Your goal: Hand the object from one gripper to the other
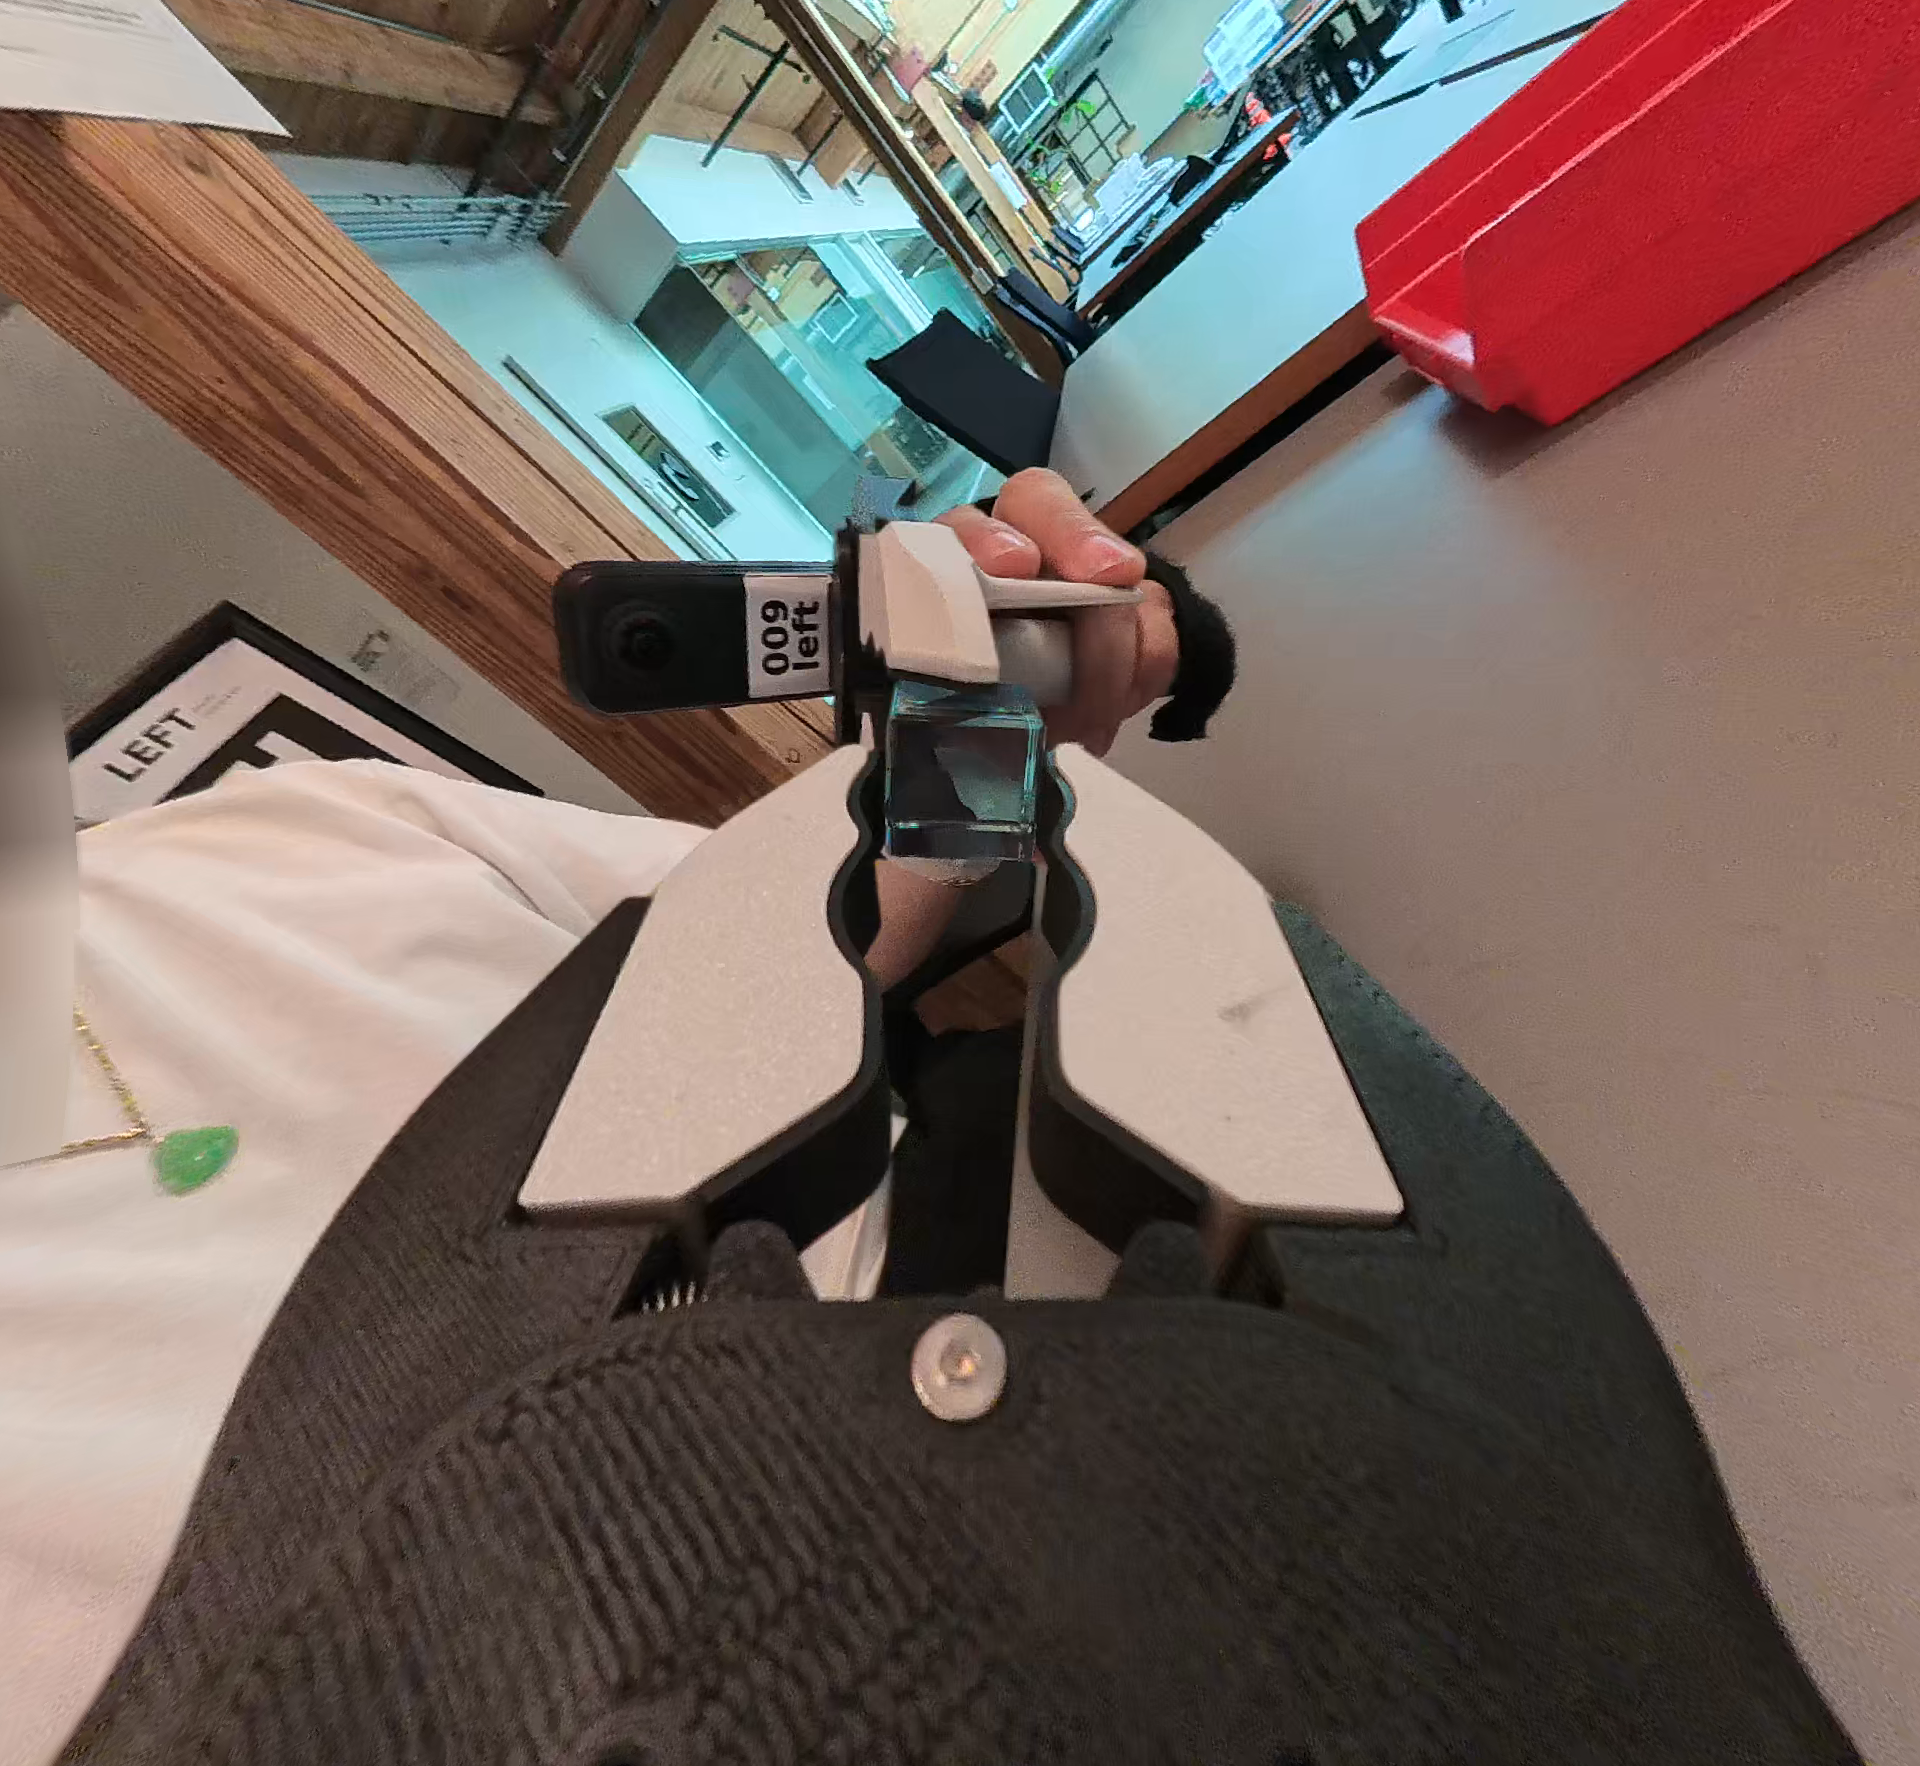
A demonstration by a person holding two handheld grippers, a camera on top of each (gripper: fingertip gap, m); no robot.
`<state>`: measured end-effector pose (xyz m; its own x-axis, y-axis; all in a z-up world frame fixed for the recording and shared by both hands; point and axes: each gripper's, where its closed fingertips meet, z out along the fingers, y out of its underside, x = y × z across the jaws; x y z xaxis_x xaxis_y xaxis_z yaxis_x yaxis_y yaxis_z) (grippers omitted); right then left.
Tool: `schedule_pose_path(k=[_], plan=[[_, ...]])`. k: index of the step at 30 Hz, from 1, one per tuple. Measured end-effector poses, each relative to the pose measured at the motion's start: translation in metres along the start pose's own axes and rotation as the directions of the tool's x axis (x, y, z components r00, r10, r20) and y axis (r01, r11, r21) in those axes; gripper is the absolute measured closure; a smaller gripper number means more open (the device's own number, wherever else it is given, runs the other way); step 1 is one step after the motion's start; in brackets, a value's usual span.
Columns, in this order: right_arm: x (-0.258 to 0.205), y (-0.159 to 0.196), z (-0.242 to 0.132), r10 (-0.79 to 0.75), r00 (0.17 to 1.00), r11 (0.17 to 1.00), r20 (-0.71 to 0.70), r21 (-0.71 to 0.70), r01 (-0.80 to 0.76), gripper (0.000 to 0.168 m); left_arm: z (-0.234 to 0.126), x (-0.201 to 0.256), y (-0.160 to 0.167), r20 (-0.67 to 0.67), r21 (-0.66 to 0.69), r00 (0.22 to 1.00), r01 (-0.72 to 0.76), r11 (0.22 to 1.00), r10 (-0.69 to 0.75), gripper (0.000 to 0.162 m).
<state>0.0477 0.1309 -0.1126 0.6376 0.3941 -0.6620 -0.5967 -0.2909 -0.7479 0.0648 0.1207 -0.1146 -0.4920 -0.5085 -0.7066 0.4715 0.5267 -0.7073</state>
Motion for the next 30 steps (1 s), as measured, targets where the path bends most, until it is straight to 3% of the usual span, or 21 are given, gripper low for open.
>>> schedule_pose_path(k=[1, 5, 8, 11, 14, 16, 19, 22, 25, 27, 30], plan=[[0.002, -0.001, 0.0, -0.007, 1.0, 1.0, -0.011, 0.003, 0.008, 0.141, 0.0, 0.0, 0.002, 0.003, -0.018, 1.0, 0.007, 1.0, -0.007, 0.136], [0.012, -0.009, -0.004, -0.112, 0.987, 0.993, -0.114, 0.025, 0.115, 0.142, 0.0, -0.003, 0.006, 0.004, -0.055, 0.99, 0.14, 0.989, -0.14, 0.124], [0.021, -0.026, -0.018, -0.26, 0.93, 0.958, -0.261, 0.053, 0.282, 0.141, 0.001, -0.009, 0.008, 0.005, -0.07, 0.928, 0.373, 0.925, -0.374, 0.11], [0.023, -0.04, -0.03, -0.453, 0.798, 0.869, -0.397, 0.006, 0.495, 0.141, 0.002, -0.016, 0.004, -0.03, -0.049, 0.714, 0.698, 0.714, -0.7, 0.108], [0.03, -0.037, -0.035, -0.685, 0.541, 0.702, -0.489, -0.243, 0.67, 0.141, 0.0, -0.026, 0.009, -0.003, -0.052, 0.413, 0.909, 0.413, -0.911, 0.111], [0.034, -0.031, -0.033, -0.81, 0.349, 0.557, -0.471, -0.431, 0.71, 0.141, -0.001, -0.021, 0.012, -0.005, -0.109, 0.33, 0.938, 0.328, -0.944, 0.111], [0.035, -0.024, -0.028, -0.92, 0.103, 0.337, -0.378, -0.631, 0.699, 0.14, -0.003, -0.011, 0.019, 0.038, -0.202, 0.336, 0.925, 0.322, -0.941, 0.11], [0.035, -0.016, -0.019, -0.966, -0.074, 0.137, -0.247, -0.735, 0.664, 0.141, -0.001, -0.001, 0.022, 0.055, -0.262, 0.334, 0.914, 0.309, -0.941, 0.11], [0.037, -0.006, -0.009, -0.976, -0.164, 0.006, -0.141, -0.777, 0.63, 0.141, 0.001, 0.006, 0.026, 0.059, -0.296, 0.324, 0.909, 0.294, -0.944, 0.113], [0.038, -0.002, -0.005, -0.978, -0.177, -0.021, -0.111, -0.788, 0.615, 0.141, 0.002, 0.01, 0.027, 0.042, -0.308, 0.317, 0.906, 0.29, -0.947, 0.132], [0.041, -0.001, -0.007, -0.978, -0.182, -0.025, -0.1, -0.813, 0.582, 0.141, 0.004, 0.013, 0.027, 0.0, -0.312, 0.33, 0.897, 0.314, -0.944, 0.135]])
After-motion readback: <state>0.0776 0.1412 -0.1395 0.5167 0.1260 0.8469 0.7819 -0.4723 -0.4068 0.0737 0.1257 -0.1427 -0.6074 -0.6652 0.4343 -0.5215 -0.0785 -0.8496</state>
